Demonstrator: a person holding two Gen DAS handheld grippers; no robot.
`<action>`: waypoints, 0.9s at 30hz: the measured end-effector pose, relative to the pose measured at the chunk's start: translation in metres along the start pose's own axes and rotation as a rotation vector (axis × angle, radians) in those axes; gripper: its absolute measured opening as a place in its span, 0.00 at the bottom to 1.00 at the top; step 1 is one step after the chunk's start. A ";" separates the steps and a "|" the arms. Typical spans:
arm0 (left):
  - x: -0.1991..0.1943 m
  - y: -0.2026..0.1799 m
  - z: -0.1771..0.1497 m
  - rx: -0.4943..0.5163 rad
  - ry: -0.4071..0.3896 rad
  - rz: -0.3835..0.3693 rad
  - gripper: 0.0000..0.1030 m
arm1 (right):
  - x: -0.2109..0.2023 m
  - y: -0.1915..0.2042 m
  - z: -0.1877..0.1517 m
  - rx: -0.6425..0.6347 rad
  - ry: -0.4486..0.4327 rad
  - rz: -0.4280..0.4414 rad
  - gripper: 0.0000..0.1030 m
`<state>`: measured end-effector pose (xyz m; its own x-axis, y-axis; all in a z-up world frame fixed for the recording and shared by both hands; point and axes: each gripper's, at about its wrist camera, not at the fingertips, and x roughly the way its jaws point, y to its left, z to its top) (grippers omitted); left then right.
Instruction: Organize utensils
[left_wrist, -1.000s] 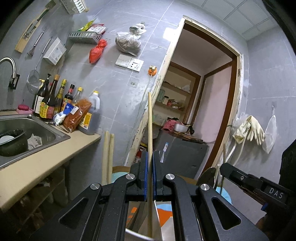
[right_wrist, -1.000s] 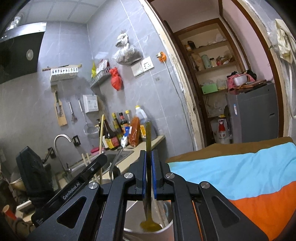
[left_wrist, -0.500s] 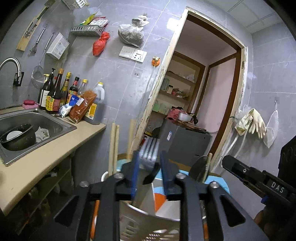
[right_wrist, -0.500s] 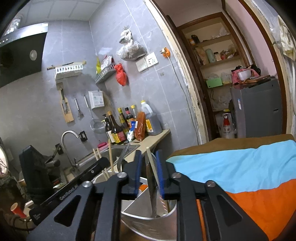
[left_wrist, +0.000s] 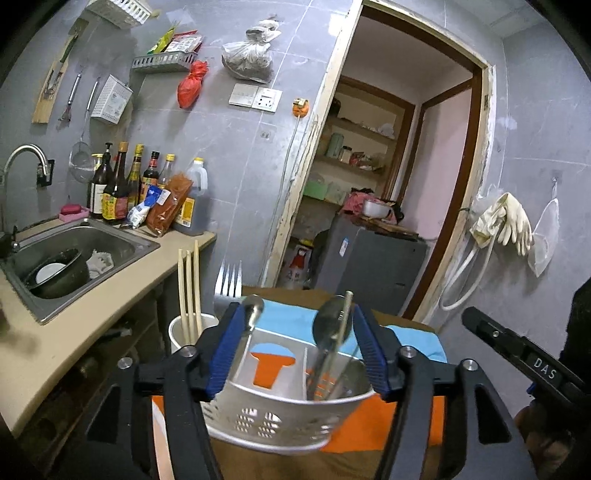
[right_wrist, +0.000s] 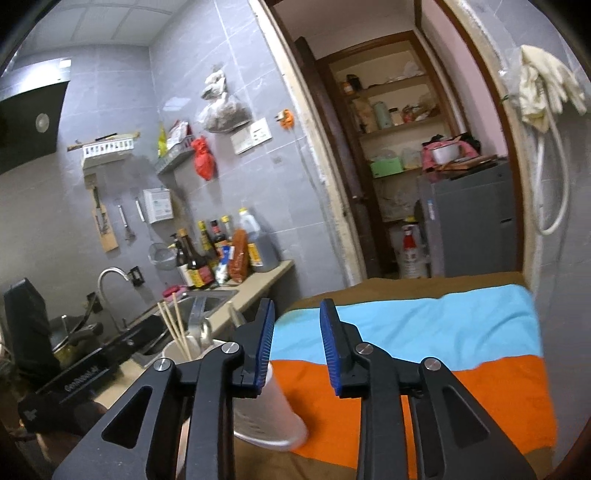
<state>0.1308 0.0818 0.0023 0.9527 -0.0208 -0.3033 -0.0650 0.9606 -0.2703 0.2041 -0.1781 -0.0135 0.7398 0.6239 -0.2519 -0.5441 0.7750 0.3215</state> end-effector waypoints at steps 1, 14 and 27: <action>-0.003 -0.005 0.001 -0.002 0.010 0.005 0.58 | -0.005 -0.002 0.002 -0.003 0.001 -0.010 0.27; -0.042 -0.038 -0.003 0.064 0.058 0.024 0.91 | -0.070 -0.007 -0.003 -0.002 0.016 -0.171 0.67; -0.114 -0.037 -0.024 0.137 -0.005 -0.031 0.91 | -0.150 0.045 -0.030 -0.049 -0.086 -0.301 1.00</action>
<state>0.0171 0.0422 0.0248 0.9550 -0.0503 -0.2924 0.0056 0.9884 -0.1517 0.0564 -0.2337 0.0110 0.9001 0.3563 -0.2508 -0.3122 0.9289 0.1993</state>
